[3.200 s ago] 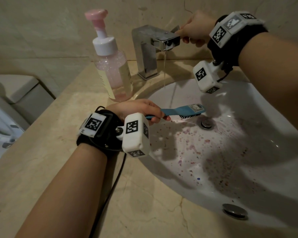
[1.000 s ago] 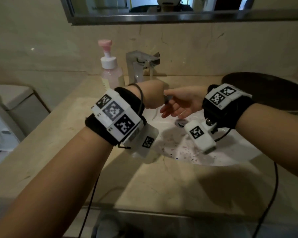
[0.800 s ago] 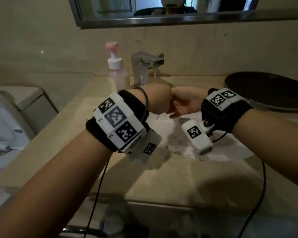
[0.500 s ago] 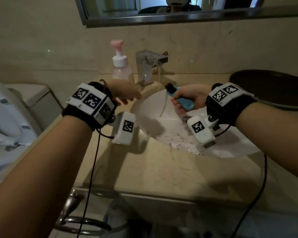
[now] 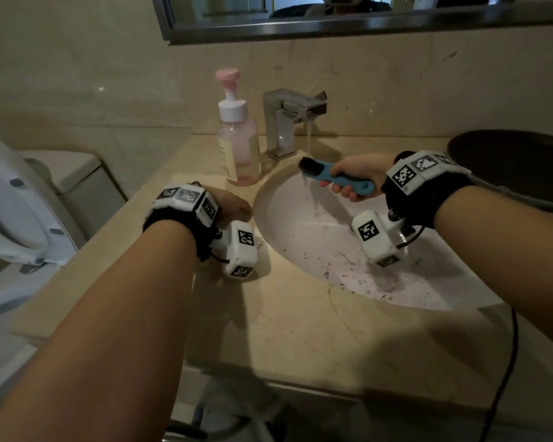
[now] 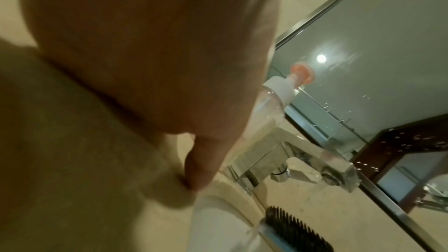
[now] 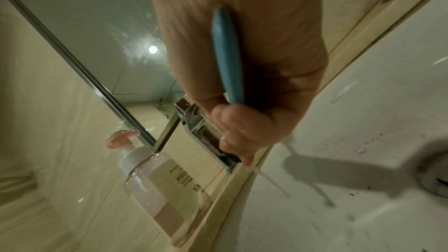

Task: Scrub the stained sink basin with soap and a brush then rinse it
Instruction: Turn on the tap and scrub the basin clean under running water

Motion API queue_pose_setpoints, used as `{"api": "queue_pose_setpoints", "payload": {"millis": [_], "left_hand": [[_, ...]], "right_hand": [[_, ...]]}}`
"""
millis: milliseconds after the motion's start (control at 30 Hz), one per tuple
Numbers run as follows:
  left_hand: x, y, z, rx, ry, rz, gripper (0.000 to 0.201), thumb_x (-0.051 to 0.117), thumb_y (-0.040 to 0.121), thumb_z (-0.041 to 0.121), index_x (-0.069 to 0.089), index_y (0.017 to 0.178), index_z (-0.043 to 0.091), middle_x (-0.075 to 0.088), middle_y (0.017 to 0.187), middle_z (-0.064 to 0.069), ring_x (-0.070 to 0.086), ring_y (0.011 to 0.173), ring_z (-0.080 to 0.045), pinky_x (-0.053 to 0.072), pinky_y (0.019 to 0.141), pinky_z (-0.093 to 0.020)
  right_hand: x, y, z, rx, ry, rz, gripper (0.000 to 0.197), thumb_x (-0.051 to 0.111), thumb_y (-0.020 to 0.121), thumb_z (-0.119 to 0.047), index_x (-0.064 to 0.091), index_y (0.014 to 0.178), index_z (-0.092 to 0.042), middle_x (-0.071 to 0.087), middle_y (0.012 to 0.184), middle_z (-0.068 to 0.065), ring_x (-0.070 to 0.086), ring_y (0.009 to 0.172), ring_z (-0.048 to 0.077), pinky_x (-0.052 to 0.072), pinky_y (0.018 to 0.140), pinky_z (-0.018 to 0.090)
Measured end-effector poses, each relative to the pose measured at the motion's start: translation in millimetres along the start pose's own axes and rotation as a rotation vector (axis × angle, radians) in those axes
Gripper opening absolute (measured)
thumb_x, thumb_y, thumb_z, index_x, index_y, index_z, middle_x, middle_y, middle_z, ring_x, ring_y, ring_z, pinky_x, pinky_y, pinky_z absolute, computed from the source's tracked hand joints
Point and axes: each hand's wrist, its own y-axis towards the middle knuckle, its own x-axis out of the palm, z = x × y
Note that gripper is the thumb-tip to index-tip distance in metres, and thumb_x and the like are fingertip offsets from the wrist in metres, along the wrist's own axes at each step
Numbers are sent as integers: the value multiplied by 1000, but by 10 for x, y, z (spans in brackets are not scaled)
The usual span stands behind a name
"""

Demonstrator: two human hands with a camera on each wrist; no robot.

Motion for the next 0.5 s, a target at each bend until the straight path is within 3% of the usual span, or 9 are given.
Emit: {"api": "queue_pose_setpoints", "payload": {"millis": [133, 167, 200, 233, 267, 300, 333, 400, 500], "left_hand": [[-4, 70, -8, 3, -33, 13, 27, 67, 77, 38, 49, 77, 18, 52, 102, -10, 53, 93, -25, 49, 97, -40], [6, -10, 37, -6, -69, 26, 22, 64, 83, 34, 50, 82, 18, 51, 96, -7, 54, 82, -23, 53, 84, -29], [11, -106, 64, -6, -83, 29, 18, 59, 90, 27, 53, 101, 15, 49, 90, -2, 53, 68, -18, 53, 64, -17], [32, -114, 69, 5, -100, 37, 38, 55, 93, 21, 44, 128, 11, 46, 85, 4, 52, 58, -14, 48, 46, -13], [54, -181, 87, 19, -116, 52, 56, 53, 95, 17, 28, 143, 6, 46, 84, 7, 55, 58, -12, 45, 41, -12], [66, -176, 67, 33, -103, 40, 64, 52, 95, 16, 19, 148, 5, 50, 90, 7, 59, 71, -13, 50, 50, -15], [52, -187, 54, 45, -78, 38, 68, 53, 95, 17, 15, 150, 7, 54, 109, 2, 58, 97, -19, 52, 73, -22], [-4, -89, -12, 71, 15, 76, 72, 57, 92, 22, 16, 151, 16, 31, 149, -13, 31, 137, -32, 29, 110, -38], [-5, -62, -80, 89, 98, 35, 79, 59, 89, 31, 10, 151, 26, -4, 158, -16, -4, 147, -30, 9, 120, -42]], "right_hand": [[-12, 93, 39, -49, 31, -20, 31, 26, 102, -24, 51, 89, -9, 41, 64, 0, 39, 24, 5, 34, 30, 10], [-13, 113, 55, -57, 34, -20, 31, 25, 102, -24, 50, 90, -9, 41, 63, 0, 39, 24, 5, 33, 30, 9], [-21, 135, 72, -60, 32, -19, 31, 25, 102, -24, 50, 91, -9, 40, 63, 0, 38, 24, 4, 33, 30, 9], [-27, 153, 90, -57, 22, -18, 31, 24, 102, -24, 49, 93, -9, 40, 63, 0, 38, 24, 4, 32, 30, 9], [-35, 168, 105, -47, 6, -20, 31, 23, 103, -24, 49, 94, -9, 40, 63, 0, 38, 24, 4, 32, 30, 9], [-42, 179, 118, -35, -9, -26, 30, 23, 103, -24, 49, 96, -9, 40, 64, 0, 38, 25, 4, 32, 30, 10], [-49, 187, 129, -27, -15, -34, 30, 23, 103, -24, 48, 98, -9, 40, 64, 0, 38, 25, 5, 32, 30, 10], [-71, 201, 139, -26, 4, -48, 30, 23, 103, -24, 48, 101, -8, 40, 65, 1, 38, 25, 5, 33, 30, 10], [-88, 205, 140, -29, -1, -56, 32, 23, 103, -24, 49, 98, -8, 39, 65, 1, 38, 25, 5, 32, 30, 10]]}}
